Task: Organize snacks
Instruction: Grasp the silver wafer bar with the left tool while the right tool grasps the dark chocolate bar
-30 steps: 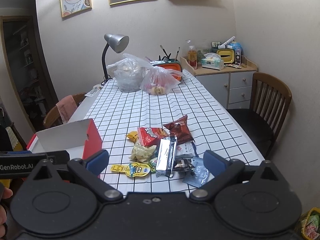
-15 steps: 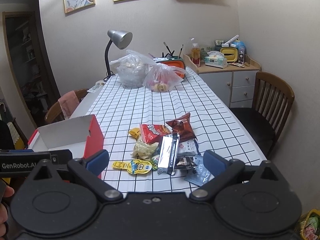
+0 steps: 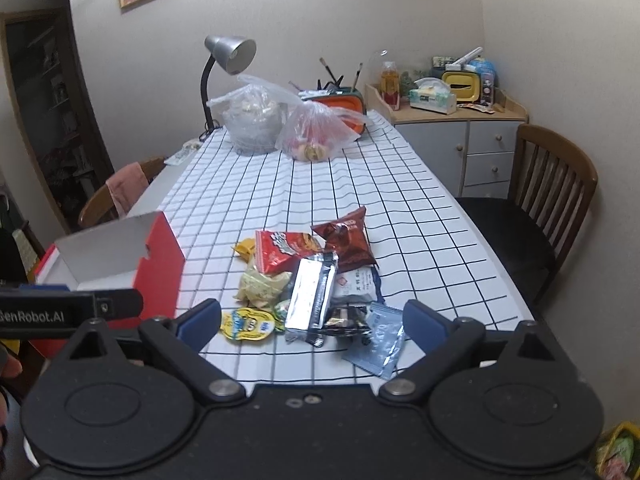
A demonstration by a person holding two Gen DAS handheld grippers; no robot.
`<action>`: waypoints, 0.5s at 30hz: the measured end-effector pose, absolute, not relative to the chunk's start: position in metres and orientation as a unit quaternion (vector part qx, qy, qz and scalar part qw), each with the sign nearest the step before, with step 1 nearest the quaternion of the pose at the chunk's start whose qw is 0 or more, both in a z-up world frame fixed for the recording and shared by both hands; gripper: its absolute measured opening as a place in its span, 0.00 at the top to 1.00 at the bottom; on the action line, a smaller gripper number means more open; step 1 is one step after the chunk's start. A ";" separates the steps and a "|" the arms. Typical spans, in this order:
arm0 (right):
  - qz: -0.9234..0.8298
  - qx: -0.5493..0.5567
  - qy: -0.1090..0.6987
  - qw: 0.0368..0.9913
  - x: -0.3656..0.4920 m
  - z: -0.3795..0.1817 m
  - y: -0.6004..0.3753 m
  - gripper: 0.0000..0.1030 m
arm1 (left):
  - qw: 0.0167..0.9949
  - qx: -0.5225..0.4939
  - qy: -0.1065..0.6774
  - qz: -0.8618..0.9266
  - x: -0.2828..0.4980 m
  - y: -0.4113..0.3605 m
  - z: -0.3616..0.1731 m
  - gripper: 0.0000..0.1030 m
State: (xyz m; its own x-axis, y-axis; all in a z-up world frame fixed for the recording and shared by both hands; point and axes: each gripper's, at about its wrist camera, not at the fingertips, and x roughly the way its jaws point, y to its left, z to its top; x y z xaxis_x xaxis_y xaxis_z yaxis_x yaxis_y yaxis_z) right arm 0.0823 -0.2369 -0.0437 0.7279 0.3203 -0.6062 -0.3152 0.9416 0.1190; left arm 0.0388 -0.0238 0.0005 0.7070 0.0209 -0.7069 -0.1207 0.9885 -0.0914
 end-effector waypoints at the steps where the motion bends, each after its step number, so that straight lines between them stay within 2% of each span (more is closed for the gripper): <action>1: 0.177 0.000 0.330 0.927 0.087 -0.047 -0.239 0.07 | 0.920 -0.064 0.384 0.035 0.043 -0.027 -0.002 0.03; 15: 0.198 -0.052 0.389 0.898 0.159 -0.096 -0.254 0.11 | 0.892 -0.074 0.446 0.032 0.123 -0.056 -0.037 0.03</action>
